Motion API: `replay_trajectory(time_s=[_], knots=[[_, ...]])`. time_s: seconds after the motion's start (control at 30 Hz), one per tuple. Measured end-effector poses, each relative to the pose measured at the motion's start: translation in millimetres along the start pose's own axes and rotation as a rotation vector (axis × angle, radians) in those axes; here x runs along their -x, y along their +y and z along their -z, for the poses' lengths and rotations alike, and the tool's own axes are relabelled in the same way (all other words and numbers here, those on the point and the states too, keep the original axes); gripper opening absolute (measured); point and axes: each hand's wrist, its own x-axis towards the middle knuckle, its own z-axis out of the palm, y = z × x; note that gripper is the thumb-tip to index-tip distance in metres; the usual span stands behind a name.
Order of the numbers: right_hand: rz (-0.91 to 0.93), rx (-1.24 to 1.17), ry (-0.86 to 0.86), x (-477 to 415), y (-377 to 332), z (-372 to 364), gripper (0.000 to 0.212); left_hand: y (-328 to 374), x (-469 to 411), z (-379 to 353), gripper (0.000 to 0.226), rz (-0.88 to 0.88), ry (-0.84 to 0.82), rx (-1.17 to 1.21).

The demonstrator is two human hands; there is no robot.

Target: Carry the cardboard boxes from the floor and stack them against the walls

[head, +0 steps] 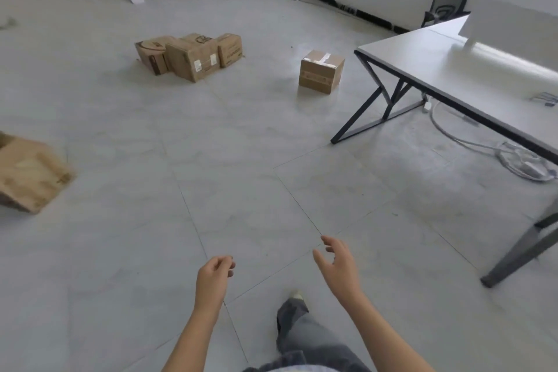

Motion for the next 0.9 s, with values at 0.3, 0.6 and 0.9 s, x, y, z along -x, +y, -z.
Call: replay_trajectory(time_s=[0.3, 0.6, 0.9], knots=[[0.102, -0.138, -0.128, -190.0, -78.3, -4.5, 0.035, 91.4, -119.1, -28.9, 0.017, -0.008, 0.17, 0.087], [0.071, 0.043, -0.446, -269.1, -87.5, -53.3, 0.041, 102.7, -189.6, -36.0, 0.016, 0.192, 0.274, 0.171], [0.085, 0.062, -0.354, -417.7, -157.2, -97.5, 0.04, 189.9, -364.1, -26.5, 0.015, 0.127, 0.274, 0.233]])
